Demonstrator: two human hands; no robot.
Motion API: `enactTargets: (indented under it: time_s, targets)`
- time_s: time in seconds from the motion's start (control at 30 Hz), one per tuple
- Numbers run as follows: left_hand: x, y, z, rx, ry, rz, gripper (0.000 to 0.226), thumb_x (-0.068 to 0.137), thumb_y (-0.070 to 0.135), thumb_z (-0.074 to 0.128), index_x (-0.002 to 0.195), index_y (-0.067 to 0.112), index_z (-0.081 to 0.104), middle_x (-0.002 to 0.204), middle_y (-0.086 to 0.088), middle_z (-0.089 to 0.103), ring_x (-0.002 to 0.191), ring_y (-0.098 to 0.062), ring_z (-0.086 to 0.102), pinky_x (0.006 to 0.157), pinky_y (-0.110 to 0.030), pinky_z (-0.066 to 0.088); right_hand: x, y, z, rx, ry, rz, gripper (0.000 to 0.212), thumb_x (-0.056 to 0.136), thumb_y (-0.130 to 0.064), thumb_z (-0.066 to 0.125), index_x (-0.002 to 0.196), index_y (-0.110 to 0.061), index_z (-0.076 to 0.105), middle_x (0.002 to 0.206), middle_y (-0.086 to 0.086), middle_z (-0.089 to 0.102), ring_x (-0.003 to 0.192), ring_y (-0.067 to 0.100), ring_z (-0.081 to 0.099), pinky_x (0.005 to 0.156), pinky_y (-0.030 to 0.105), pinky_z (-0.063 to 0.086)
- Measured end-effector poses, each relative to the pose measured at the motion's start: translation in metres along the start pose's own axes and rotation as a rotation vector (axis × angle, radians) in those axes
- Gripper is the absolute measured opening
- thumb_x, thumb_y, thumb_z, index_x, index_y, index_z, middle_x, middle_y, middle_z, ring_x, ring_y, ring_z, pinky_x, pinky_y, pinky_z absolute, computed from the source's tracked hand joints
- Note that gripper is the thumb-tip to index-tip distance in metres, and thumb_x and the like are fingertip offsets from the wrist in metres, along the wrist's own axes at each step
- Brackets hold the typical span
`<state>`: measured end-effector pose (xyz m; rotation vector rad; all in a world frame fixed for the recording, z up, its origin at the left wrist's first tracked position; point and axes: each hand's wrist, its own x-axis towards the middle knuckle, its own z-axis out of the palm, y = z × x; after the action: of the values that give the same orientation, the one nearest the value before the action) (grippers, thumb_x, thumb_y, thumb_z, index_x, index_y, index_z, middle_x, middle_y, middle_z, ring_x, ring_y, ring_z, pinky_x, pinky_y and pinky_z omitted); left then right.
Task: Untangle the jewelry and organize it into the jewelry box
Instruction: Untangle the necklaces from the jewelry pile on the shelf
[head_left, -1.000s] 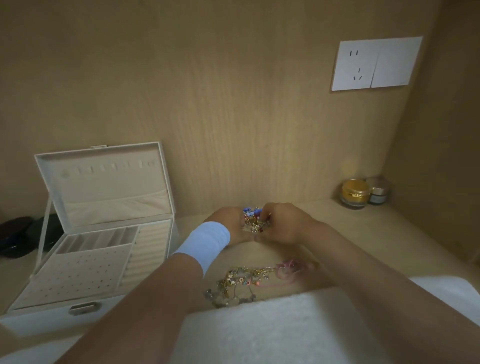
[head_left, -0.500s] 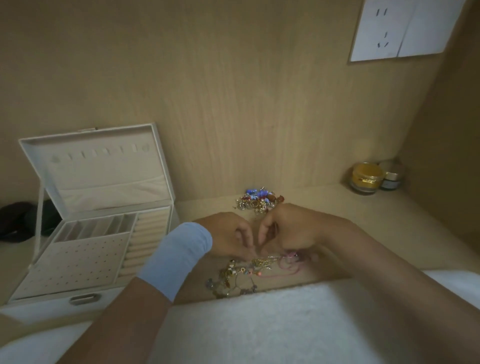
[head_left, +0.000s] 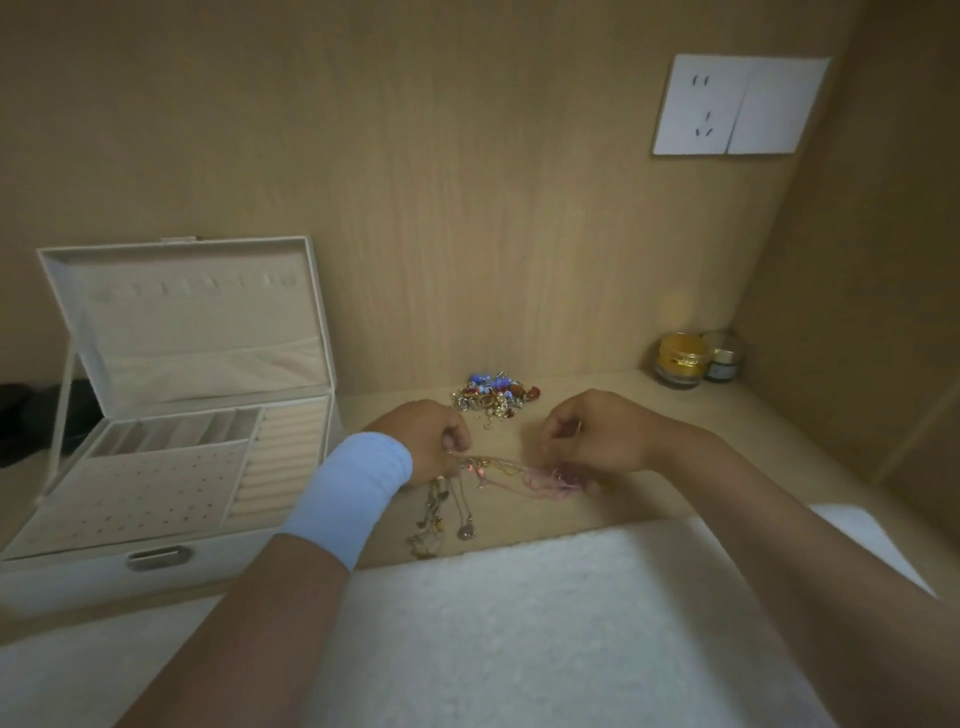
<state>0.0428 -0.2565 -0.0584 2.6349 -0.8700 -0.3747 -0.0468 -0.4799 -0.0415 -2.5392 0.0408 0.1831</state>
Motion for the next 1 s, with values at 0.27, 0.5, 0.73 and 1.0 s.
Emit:
enactTargets:
  time_s: [0.27, 0.5, 0.73, 1.0]
  targets:
    - [-0.004, 0.029, 0.021, -0.058, -0.03, 0.281, 0.016, 0.072, 0.036, 0.08, 0.088, 0.035, 0.076, 0.084, 0.021, 0.053, 0.086, -0.005, 0.057, 0.083, -0.022, 0.046, -0.006, -0.007, -0.007, 0.089, -0.185, 0.043, 0.028, 0.071, -0.007, 0.087, 0.082, -0.013, 0.062, 0.06, -0.004, 0.068, 0.055, 0.015, 0.063, 0.058, 0.024, 0.048]
    - [0.005, 0.02, 0.031, -0.038, 0.026, 0.346, 0.008, 0.084, 0.026, 0.07, 0.088, 0.026, 0.077, 0.094, 0.011, 0.056, 0.094, -0.01, 0.054, 0.084, -0.027, 0.046, 0.008, -0.007, -0.016, -0.238, -0.299, 0.274, 0.022, 0.066, -0.024, 0.089, 0.084, -0.021, 0.077, 0.072, -0.007, 0.07, 0.064, 0.006, 0.06, 0.058, 0.024, 0.047]
    - [0.0, 0.017, 0.013, -0.22, 0.03, 0.249, 0.009, 0.09, 0.021, 0.06, 0.089, 0.023, 0.069, 0.084, 0.017, 0.058, 0.08, -0.006, 0.056, 0.077, -0.024, 0.046, 0.02, -0.026, -0.036, -0.047, -0.269, 0.14, 0.019, 0.078, -0.012, 0.08, 0.095, -0.018, 0.077, 0.094, 0.013, 0.074, 0.076, 0.01, 0.067, 0.073, 0.029, 0.059]
    - [-0.001, 0.021, -0.012, -0.939, 0.076, 0.14, 0.028, 0.096, 0.013, 0.058, 0.123, 0.021, 0.055, 0.117, -0.004, 0.07, 0.111, -0.02, 0.065, 0.101, -0.034, 0.046, 0.026, -0.05, -0.038, 0.382, -0.134, -0.227, 0.027, 0.082, 0.012, 0.067, 0.1, -0.009, 0.067, 0.082, 0.011, 0.062, 0.063, 0.019, 0.061, 0.052, 0.023, 0.047]
